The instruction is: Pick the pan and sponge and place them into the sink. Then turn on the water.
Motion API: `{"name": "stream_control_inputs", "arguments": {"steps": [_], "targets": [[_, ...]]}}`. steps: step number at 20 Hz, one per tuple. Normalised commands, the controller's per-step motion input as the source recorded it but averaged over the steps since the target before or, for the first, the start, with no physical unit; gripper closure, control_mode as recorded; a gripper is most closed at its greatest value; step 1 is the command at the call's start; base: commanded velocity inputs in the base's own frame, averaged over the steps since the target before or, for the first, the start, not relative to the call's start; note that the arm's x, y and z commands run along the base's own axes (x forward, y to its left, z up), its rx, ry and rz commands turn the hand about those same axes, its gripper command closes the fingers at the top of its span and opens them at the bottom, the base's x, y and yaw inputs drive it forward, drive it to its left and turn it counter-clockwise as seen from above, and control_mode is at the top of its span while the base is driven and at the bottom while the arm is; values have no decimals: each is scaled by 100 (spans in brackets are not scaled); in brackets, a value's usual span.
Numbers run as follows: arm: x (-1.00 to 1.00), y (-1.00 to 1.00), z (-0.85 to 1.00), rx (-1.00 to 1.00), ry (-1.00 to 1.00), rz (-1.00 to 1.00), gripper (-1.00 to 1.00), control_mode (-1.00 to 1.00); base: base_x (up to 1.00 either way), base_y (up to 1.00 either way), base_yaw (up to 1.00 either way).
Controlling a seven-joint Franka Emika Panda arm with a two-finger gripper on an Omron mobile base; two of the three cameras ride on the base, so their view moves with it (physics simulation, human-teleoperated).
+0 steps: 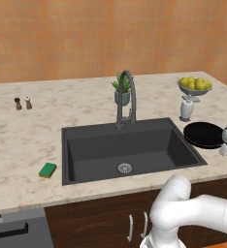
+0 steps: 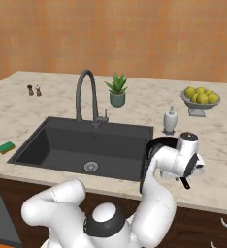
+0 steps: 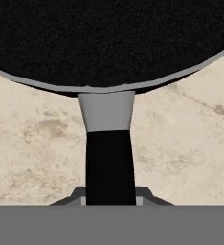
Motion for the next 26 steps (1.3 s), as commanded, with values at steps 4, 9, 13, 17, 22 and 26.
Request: {"name": "stream_control_inputs", "arguments": {"steps": [4,9,13,17,22,26], "targets": [[-4,100,27,-7,2,49,100,-100,0,0,0],[15,97,46,3,20,63,100,-100,0,0,0],[57,86,21,1,7,61,100,-100,0,0,0],[71,86,-4,0,9,40,100,-100,0,0,0],[64,45,-29,6,10,29,100,-100,0,0,0],[77,33,-23,6,3,23,100,-100,0,0,0]]}}
